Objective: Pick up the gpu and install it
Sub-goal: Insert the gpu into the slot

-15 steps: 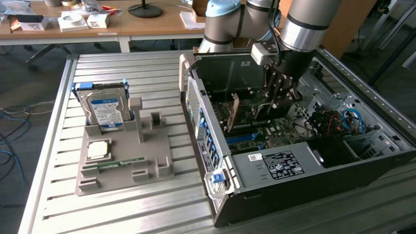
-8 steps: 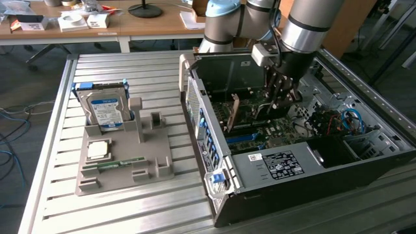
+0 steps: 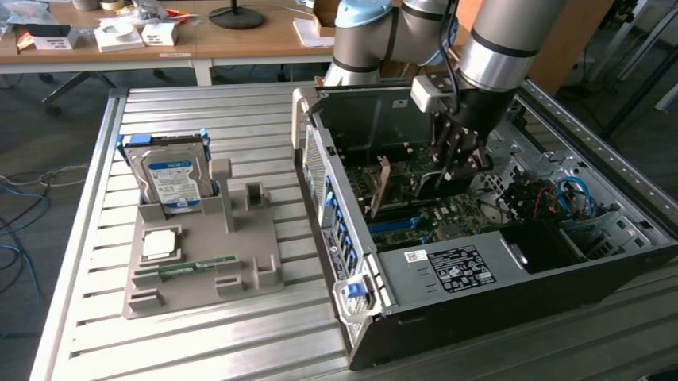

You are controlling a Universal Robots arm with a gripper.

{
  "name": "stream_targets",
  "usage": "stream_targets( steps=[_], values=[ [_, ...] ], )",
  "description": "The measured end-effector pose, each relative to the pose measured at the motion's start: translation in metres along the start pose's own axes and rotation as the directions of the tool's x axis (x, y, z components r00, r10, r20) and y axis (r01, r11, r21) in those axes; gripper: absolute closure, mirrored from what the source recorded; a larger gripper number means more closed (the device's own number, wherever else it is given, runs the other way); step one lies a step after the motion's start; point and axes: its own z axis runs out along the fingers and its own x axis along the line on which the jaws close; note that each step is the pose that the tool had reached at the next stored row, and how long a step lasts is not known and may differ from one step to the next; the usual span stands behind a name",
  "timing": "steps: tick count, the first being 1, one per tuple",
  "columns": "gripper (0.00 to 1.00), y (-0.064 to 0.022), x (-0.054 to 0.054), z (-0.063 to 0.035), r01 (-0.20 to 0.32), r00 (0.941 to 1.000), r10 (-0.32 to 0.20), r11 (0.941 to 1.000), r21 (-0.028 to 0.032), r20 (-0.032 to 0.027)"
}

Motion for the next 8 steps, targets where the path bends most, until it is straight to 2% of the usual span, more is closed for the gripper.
stream_targets(
  steps=[8],
  values=[
    [0.74,0.0,0.002,0.0038,0.0,1.0,0.0,1.0,0.0,0.0001]
  ],
)
